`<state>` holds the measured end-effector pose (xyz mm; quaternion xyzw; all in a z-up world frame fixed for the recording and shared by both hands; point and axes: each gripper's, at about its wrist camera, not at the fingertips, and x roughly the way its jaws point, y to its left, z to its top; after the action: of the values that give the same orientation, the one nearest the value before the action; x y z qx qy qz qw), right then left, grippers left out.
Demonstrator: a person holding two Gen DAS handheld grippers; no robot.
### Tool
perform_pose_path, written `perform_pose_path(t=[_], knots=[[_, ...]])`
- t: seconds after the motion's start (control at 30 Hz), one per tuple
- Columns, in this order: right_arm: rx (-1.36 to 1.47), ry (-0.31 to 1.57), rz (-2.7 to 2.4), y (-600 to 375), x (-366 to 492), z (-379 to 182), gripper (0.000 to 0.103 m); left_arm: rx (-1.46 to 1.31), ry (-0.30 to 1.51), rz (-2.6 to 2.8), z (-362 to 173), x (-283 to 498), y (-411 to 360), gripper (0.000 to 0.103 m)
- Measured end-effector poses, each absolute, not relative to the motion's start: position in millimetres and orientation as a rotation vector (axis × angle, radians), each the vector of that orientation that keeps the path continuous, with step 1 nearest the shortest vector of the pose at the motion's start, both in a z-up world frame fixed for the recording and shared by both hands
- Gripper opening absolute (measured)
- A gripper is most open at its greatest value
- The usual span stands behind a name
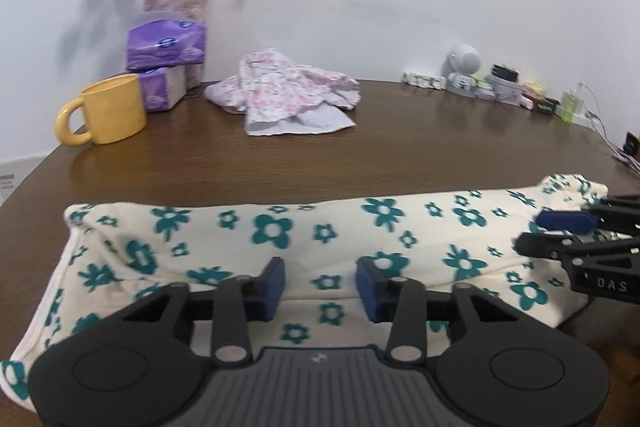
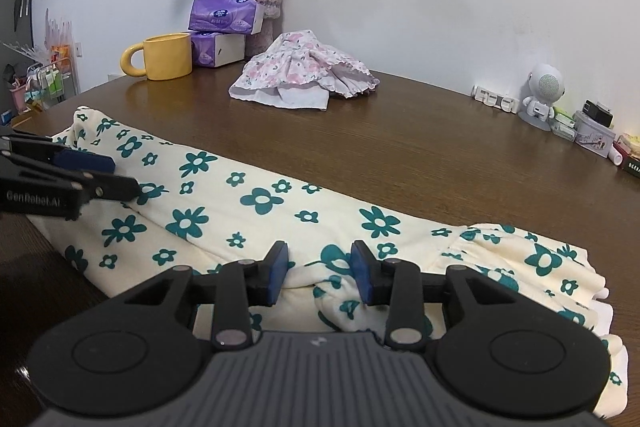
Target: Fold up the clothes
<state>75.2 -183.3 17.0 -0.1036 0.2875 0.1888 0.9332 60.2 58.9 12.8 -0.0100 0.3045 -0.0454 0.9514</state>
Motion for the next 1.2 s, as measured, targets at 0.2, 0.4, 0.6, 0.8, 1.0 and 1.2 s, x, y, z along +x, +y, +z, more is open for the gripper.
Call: perform_pose_path(t=[0.2, 0.4, 0.6, 0.8, 1.0, 1.2], knots=[[-0.226, 0.586, 0.382, -181.9, 74.5, 17.0, 0.035, -0.07, 0.614, -0.066, 13.8, 59.2, 77.7, 0.023], [-0.235, 0.584, 0.379, -181.2, 74.3, 16.5, 0.036, -0.108, 0.596, -0.042, 14.7, 57.9, 93.0, 0.022], [-0.235, 0.583, 0.379, -181.2, 74.3, 16.1, 0.036, -0.165, 0.591, 0.038, 15.0, 61.2, 114.1, 0.024], [-0.236, 0.583, 0.379, -181.2, 74.3, 15.8, 0.036, -0.123, 0.59, 0.111, 16.1, 64.8, 127.5, 0.025], [-0.237, 0.583, 0.379, -181.0, 74.2, 15.6, 0.036, -0.1, 0.608, 0.114, 16.9, 69.2, 131.1, 0.029], [-0.234, 0.583, 0.381, -180.7, 74.2, 15.7, 0.037, -0.07, 0.58, 0.089, 23.6, 66.2, 118.0, 0.068]])
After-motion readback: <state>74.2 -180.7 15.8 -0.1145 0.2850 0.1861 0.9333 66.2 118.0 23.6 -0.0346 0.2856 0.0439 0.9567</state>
